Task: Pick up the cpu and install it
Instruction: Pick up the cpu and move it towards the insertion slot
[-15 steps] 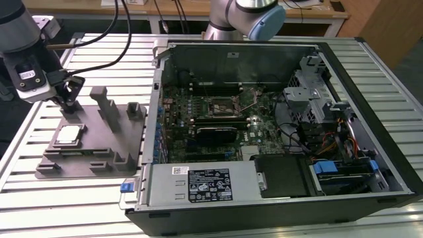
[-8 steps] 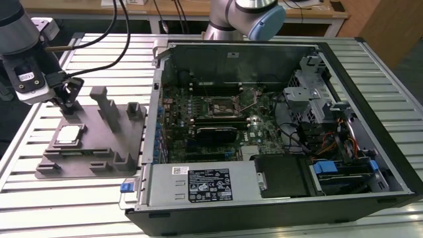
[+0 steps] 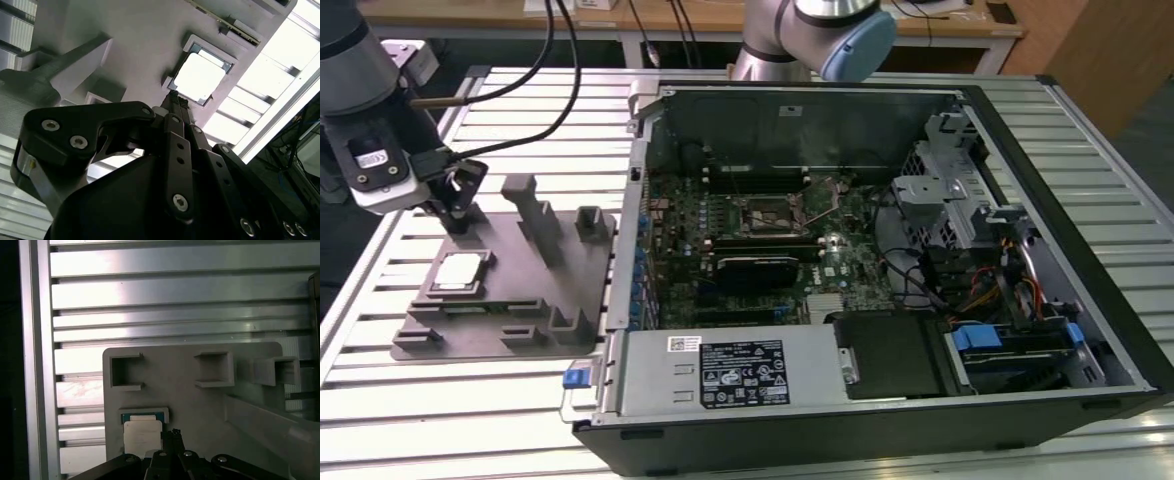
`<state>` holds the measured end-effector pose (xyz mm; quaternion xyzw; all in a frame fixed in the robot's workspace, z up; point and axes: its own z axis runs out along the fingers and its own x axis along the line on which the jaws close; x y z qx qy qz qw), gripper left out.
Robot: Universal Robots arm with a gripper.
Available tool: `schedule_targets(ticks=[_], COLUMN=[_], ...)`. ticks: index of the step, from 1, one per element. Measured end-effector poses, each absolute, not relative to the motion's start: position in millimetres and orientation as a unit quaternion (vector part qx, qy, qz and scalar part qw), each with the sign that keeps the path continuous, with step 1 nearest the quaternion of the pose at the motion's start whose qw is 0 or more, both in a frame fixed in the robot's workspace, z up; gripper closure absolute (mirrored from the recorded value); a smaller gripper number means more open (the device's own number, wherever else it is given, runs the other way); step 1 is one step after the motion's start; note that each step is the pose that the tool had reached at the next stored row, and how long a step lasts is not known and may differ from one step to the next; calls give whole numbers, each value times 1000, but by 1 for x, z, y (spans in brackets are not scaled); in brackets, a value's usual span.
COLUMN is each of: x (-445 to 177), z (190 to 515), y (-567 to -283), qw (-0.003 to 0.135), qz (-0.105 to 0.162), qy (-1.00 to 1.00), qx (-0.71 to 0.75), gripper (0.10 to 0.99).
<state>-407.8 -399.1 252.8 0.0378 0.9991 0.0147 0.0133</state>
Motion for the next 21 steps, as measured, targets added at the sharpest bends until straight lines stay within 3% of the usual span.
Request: schedule_targets(ticks=[21], x=[-415], z=[239], y=[-399], qw=[13], qz=[15], qy=[999], qx=[38], gripper=[980])
